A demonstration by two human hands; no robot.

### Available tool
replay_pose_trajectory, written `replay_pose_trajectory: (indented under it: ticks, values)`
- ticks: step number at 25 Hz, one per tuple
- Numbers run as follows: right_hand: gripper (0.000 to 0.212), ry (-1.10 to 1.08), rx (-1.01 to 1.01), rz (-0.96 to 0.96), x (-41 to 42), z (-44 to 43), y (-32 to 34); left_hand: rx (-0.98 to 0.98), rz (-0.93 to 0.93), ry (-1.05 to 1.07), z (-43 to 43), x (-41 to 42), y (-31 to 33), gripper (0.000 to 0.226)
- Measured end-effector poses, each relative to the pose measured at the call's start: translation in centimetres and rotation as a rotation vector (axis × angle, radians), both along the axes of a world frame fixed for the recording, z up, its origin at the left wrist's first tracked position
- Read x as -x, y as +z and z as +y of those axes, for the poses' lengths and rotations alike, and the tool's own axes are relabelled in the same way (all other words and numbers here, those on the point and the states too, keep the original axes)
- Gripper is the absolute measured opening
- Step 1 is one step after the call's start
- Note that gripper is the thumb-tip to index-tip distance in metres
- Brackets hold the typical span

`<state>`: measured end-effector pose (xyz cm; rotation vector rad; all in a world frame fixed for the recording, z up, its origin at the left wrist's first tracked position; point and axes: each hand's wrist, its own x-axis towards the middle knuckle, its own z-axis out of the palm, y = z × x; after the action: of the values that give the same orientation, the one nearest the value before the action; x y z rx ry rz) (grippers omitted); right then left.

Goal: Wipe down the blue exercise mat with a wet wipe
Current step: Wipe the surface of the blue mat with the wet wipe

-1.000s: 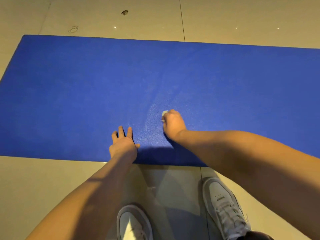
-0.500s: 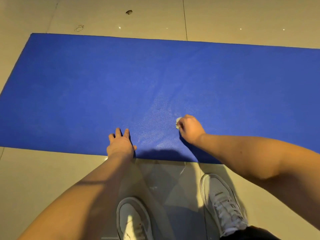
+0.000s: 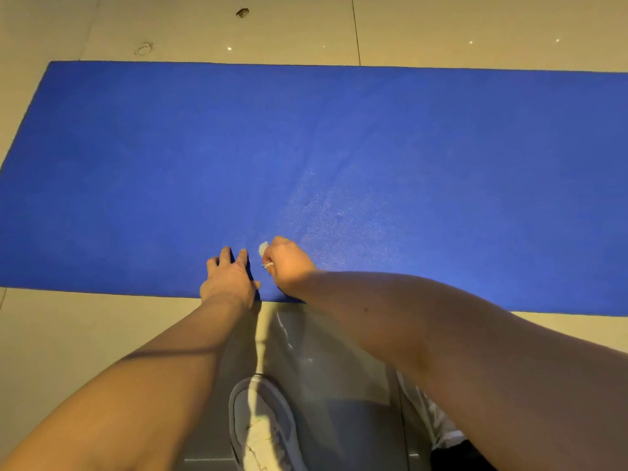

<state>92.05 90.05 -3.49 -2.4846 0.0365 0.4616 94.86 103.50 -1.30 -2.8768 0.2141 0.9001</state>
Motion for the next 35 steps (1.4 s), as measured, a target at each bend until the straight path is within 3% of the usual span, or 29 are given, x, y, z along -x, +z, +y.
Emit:
replay_pose_trajectory:
  ticks: [4,10,13,18,20,24,30,33,35]
  values:
    - [0.016,-0.008,0.03,-0.032,2.4,-5.3,-0.8,0.013,-0.014,-0.007,0.0,0.4,-0.1,0.074]
    - [0.011,-0.196,0.203,0.046,6.7,-13.7,-0.1,0.04,-0.025,0.023,0.1,0.8,-0.1,0.067]
    - [0.013,-0.303,0.143,0.069,5.9,-10.9,-0.1,0.049,-0.046,0.022,0.3,1.1,-0.2,0.068]
    - [0.033,-0.18,-0.133,0.071,4.2,-0.5,0.2,0.043,-0.057,-0.012,0.8,0.9,-0.4,0.066]
    - [0.023,-0.111,-0.099,0.113,4.1,1.2,0.8,0.033,-0.05,-0.009,1.0,0.8,-0.3,0.066]
    - [0.026,-0.009,0.006,0.133,6.1,-2.4,0.6,0.054,-0.028,-0.015,1.2,1.3,0.1,0.064]
    - [0.015,-0.134,0.296,0.203,10.9,-10.7,0.8,0.049,0.002,-0.005,1.5,2.2,0.7,0.057]
    - [0.013,-0.218,0.273,0.174,10.9,-8.8,0.6,0.052,0.011,-0.006,1.7,2.5,0.7,0.058]
    - [0.015,-0.212,0.136,0.139,9.9,-5.6,0.3,0.06,0.015,-0.008,1.9,2.7,0.4,0.06]
